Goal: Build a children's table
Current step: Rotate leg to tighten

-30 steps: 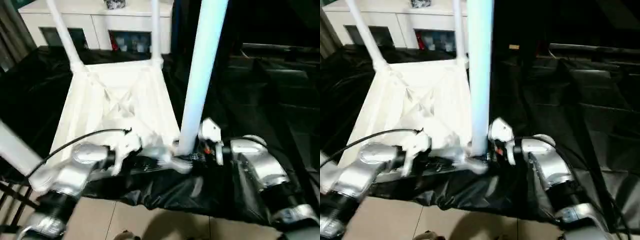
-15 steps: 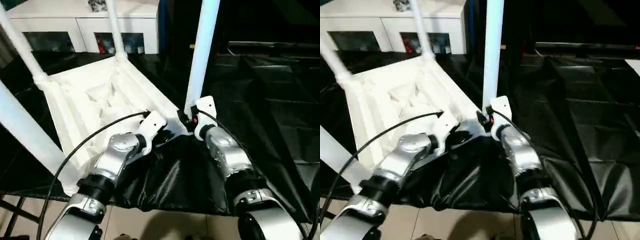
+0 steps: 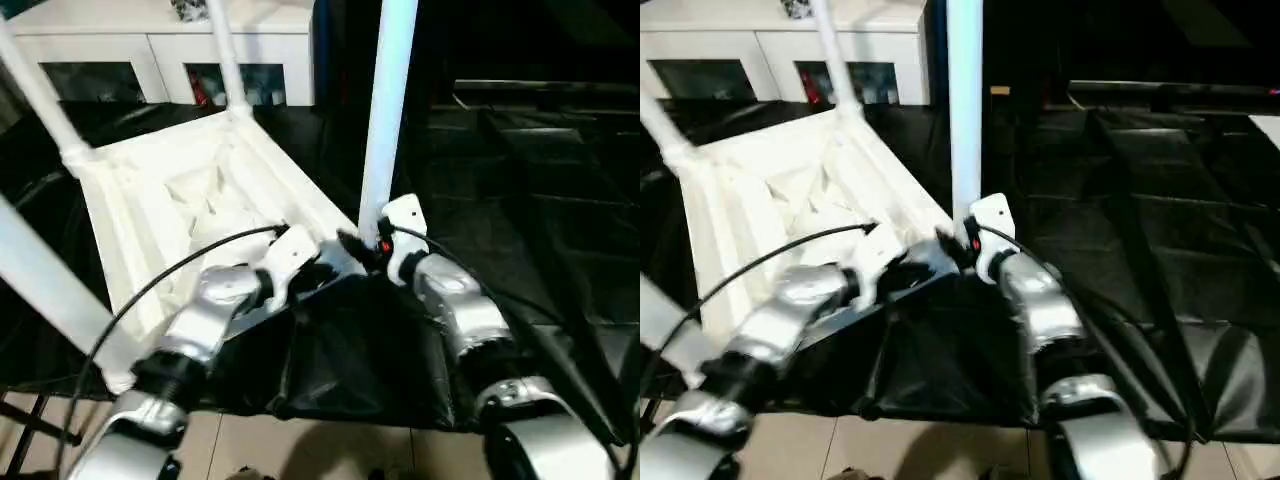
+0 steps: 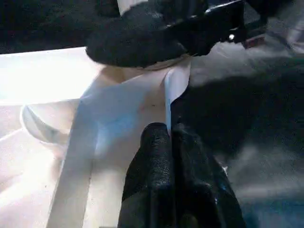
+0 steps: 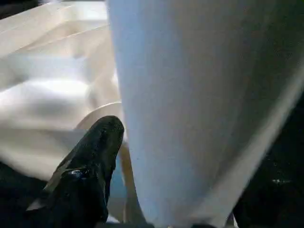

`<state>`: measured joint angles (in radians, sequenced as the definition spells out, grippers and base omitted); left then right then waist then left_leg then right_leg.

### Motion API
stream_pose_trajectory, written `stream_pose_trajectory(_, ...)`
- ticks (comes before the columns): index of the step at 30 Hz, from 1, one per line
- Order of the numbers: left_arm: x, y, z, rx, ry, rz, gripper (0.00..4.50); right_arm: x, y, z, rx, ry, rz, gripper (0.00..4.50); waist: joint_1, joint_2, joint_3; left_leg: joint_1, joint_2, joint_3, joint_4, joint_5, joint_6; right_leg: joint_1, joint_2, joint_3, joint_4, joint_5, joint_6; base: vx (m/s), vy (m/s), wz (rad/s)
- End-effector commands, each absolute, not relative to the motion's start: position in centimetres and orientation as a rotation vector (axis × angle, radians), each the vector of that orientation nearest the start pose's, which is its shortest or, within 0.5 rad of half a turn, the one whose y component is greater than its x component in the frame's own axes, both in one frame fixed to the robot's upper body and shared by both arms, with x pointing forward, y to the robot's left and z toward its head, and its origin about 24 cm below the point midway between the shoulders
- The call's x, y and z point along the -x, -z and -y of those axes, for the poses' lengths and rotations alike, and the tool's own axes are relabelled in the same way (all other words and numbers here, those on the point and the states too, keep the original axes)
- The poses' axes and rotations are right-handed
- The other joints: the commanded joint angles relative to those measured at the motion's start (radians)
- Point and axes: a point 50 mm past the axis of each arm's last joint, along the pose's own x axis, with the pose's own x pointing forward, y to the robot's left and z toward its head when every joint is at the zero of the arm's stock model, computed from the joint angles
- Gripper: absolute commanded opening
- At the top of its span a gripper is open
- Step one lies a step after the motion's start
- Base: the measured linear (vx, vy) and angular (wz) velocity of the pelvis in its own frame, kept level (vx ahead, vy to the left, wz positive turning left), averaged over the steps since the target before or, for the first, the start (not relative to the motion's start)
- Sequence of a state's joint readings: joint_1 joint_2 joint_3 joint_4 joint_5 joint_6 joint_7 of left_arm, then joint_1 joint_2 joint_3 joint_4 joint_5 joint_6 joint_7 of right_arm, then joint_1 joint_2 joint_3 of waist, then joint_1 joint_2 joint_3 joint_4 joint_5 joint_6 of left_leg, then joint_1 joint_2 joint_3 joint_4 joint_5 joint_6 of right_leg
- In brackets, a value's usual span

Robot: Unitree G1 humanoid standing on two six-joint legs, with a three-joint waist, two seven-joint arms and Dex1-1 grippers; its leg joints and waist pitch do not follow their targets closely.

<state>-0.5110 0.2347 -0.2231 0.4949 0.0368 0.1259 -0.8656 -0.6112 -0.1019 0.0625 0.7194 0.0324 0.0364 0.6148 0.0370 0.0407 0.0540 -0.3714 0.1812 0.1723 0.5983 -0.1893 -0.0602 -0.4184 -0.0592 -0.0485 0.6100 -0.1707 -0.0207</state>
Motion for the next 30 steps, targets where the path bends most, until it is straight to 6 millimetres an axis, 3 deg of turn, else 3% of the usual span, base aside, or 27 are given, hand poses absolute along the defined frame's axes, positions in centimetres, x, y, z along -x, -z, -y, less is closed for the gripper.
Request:
stream_pose_trajectory(1,-31.8,-7.3,-9.3,-0.316,1.143,-0.135,0.0,-33.2,-4.3,8.5,0.122,-0.936,-0.234,3.16,0.006,-0.005,-0.071,0.003,0.041,-0.008,-0.062,-0.153,0.09,0.064,-0.075,0.042,-0.067,-0.123,-0.256,0.0,0.0,0.0)
stream_pose_trajectory(9,-30.4,-7.4,-11.1,-0.314,1.271,-0.145,0.0,-31.1,-4.4,10.3,0.17,-1.209,-0.263,3.16,0.022,-0.003,-0.068,0.007,0.046,-0.008,-0.065,-0.194,0.075,0.062,-0.073,0.041,-0.071,-0.193,-0.241,0.0,0.0,0.0)
stream_pose_trajectory(11,-30.0,-7.5,-11.4,-0.305,1.308,-0.149,0.0,-30.5,-4.7,10.7,0.165,-1.286,-0.26,3.16,0.026,-0.022,-0.068,0.005,0.049,-0.006,-0.065,-0.177,0.085,0.063,-0.073,0.042,-0.067,-0.168,-0.242,0.0,0.0,0.0)
stream_pose_trajectory(12,-29.8,-7.6,-11.6,-0.302,1.321,-0.151,0.0,-30.2,-4.8,10.9,0.161,-1.311,-0.263,3.16,0.032,-0.015,-0.068,0.006,0.049,-0.007,-0.064,-0.17,0.09,0.062,-0.075,0.042,-0.065,-0.173,-0.242,0.0,0.0,0.0)
stream_pose_trajectory(14,-29.5,-7.7,-12.0,-0.3,1.344,-0.155,0.0,-29.6,-4.9,11.3,0.172,-1.391,-0.284,3.16,0.035,-0.018,-0.064,0.006,0.049,-0.006,-0.064,-0.169,0.094,0.058,-0.074,0.042,-0.068,-0.191,-0.236,0.0,0.0,0.0)
stream_pose_trajectory(15,-29.4,-7.9,-12.4,-0.299,1.355,-0.156,0.0,-29.1,-4.7,11.7,0.19,-1.453,-0.318,2.91,0.04,-0.023,-0.062,0.006,0.049,-0.005,-0.065,-0.178,0.091,0.058,-0.075,0.042,-0.07,-0.226,-0.224,0.0,0.0,0.0)
stream_pose_trajectory(17,-29.4,-7.9,-12.5,-0.298,1.357,-0.157,0.0,-28.9,-4.7,11.8,0.195,-1.468,-0.329,2.83,0.044,-0.019,-0.061,0.008,0.05,-0.006,-0.066,-0.185,0.087,0.055,-0.076,0.043,-0.072,-0.247,-0.219,0.0,0.0,0.0)
stream_pose_trajectory(20,-29.3,-8.0,-12.8,-0.296,1.356,-0.159,0.0,-28.8,-4.6,12.2,0.216,-1.485,-0.354,2.66,0.051,-0.023,-0.059,0.012,0.05,-0.006,-0.068,-0.193,0.073,0.051,-0.076,0.045,-0.076,-0.274,-0.211,0.0,0.0,0.0)
stream_pose_trajectory(22,-29.3,-8.0,-13.1,-0.295,1.349,-0.163,0.0,-28.8,-4.5,12.3,0.227,-1.488,-0.365,2.51,0.048,-0.029,-0.058,0.009,0.049,-0.007,-0.07,-0.192,0.066,0.054,-0.076,0.044,-0.075,-0.269,-0.209,0.0,0.0,0.0)
stream_pose_trajectory(30,-28.9,-7.8,-13.5,-0.289,1.347,-0.173,0.0,-28.4,-4.2,11.9,0.23,-1.517,-0.381,2.05,0.048,-0.03,-0.057,0.007,0.047,-0.006,-0.068,-0.171,0.072,0.055,-0.076,0.044,-0.073,-0.255,-0.206,0.0,0.0,0.0)
